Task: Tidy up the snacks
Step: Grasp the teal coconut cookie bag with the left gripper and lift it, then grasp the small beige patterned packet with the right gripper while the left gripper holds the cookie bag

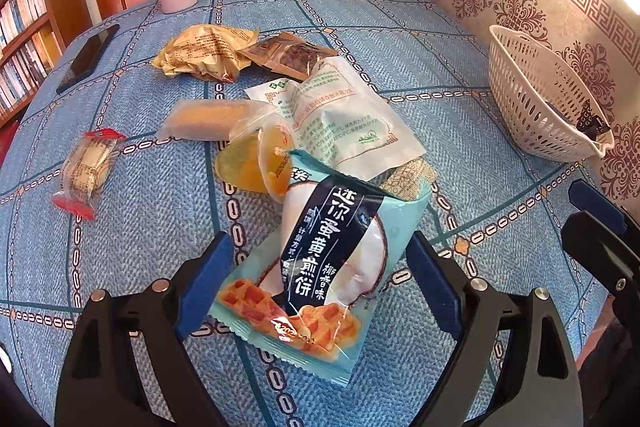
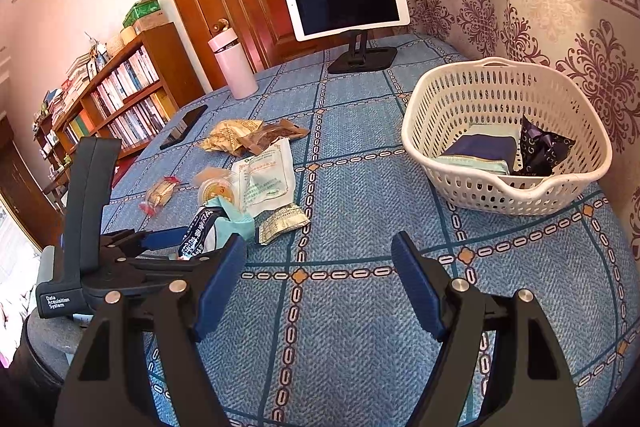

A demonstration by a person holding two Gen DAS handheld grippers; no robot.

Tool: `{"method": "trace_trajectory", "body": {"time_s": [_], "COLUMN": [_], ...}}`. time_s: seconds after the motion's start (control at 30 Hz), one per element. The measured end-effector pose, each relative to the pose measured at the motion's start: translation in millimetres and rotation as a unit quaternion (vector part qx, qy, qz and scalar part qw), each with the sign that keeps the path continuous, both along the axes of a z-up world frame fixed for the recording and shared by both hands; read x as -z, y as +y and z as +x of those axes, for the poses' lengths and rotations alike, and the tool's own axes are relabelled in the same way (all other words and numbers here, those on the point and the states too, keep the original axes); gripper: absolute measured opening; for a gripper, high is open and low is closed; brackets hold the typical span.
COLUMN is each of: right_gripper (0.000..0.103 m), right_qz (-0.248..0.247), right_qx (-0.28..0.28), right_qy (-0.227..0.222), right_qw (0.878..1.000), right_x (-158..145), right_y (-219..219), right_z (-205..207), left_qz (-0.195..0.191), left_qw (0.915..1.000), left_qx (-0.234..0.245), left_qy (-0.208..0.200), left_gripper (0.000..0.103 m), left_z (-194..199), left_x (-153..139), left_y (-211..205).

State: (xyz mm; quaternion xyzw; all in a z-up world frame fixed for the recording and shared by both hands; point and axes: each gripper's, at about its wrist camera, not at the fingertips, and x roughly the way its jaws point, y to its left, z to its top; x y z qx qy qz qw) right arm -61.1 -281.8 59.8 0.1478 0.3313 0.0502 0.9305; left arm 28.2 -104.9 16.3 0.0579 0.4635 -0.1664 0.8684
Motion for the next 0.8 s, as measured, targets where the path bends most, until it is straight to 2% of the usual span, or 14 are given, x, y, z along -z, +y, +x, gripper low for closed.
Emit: {"method": "trace_trajectory", "body": {"time_s": [0.03,0.13,0.2,0.27,0.63,0.8], "right_gripper": [0.076,0.076,0.076,0.076,0.076,0.075], "right_qz": [-0.001,-0.003,-0.004,-0.005,-0.02,-0.053], "right_qx": [-0.001,-0.003,-0.005,-0.008,-0.07,-0.095], "right_qy": [0.001,0.005,0.008,0.012,0.05,0.065], "right_qw": [1.0,1.0,1.0,1.0,0.996,0.992], "right_x": [0,3,4,6,26,30], "right_y": [1,3,4,6,34,50], "right_z": [0,2,4,7,44,66], "left_qz": [0.001,0.004,-0.004,-0.009,-0.022,-0.032], "left_qw": [1.0,0.9999,0.9998,0.9994,0.9969,0.9946], "left_qx": [0.001,0.005,0.011,0.012,-0.024,-0.047], "left_qy": [-0.001,-0.008,-0.016,-0.03,-0.071,-0.086], "left_gripper": [0.088,0.073,0.057,0.051,0.05,0.05], "left_z": [1,1,-1,-6,-22,-24], "left_x": [1,2,-2,-9,-42,-55], "left_y": [0,0,0,2,38,60]}}
